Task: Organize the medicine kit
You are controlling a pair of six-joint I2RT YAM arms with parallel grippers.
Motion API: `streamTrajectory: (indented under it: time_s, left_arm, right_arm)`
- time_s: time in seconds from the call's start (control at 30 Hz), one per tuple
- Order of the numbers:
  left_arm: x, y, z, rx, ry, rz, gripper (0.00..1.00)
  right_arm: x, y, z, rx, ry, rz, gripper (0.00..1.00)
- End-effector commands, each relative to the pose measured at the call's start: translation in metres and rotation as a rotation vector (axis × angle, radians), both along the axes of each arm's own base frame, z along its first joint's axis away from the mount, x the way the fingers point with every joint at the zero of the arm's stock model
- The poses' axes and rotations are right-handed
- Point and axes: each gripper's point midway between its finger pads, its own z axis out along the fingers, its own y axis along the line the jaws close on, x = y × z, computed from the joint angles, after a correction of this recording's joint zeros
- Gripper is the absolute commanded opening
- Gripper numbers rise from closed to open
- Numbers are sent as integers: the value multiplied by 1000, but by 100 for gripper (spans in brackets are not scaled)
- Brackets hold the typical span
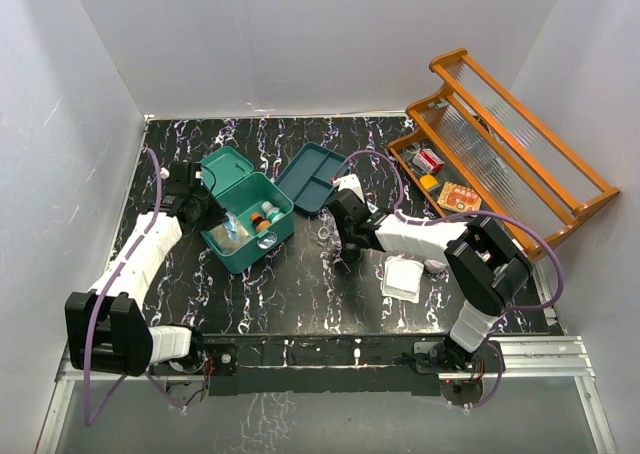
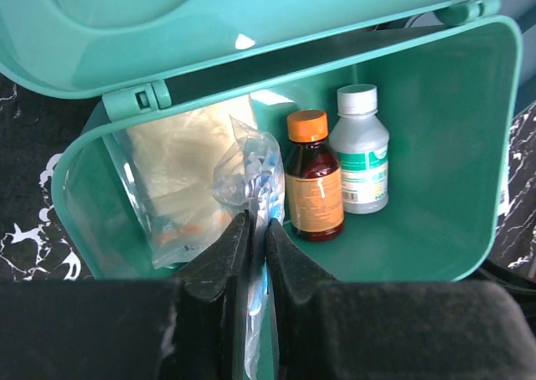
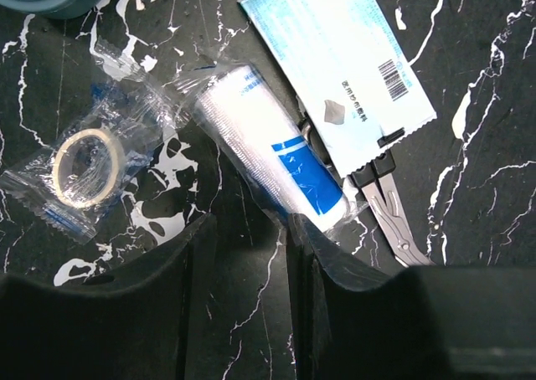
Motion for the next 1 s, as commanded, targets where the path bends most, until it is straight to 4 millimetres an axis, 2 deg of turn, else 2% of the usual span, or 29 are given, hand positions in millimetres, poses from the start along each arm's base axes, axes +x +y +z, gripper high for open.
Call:
streamTrajectory:
  time_s: [0.0, 0.27, 0.37, 0.47, 0.57, 0.63, 0.83, 0.9, 0.97]
  left_arm:
    - [-9, 8, -10, 36, 37, -10, 6]
    - [-4, 3, -27, 5, 54, -21, 10]
    - [-7, 11, -29, 28, 73, 18, 11]
    - [-14, 23, -28, 83, 111, 64, 25]
    - [-16, 29, -16, 119, 125, 64, 42]
    - [-16, 30, -6, 125, 132, 66, 47]
    - [-16, 41, 16, 180, 138, 91, 44]
    - [-8, 35, 20, 160, 113, 58, 39]
    - [0, 20, 17, 97, 84, -7, 34]
  right_arm:
    - [18, 8, 28, 36, -84, 7, 37]
    - [14, 4, 34, 40, -96, 26, 37]
    - [14, 5, 36, 42, -99, 32, 38]
    - [14, 6, 37, 49, -100, 34, 38]
    - [13, 7, 37, 59, -95, 36, 38]
    - [13, 9, 36, 65, -92, 39, 38]
    - [14, 12, 35, 74, -84, 42, 38]
    - [13, 13, 33, 75, -78, 43, 38]
    - [13, 14, 32, 77, -76, 44, 38]
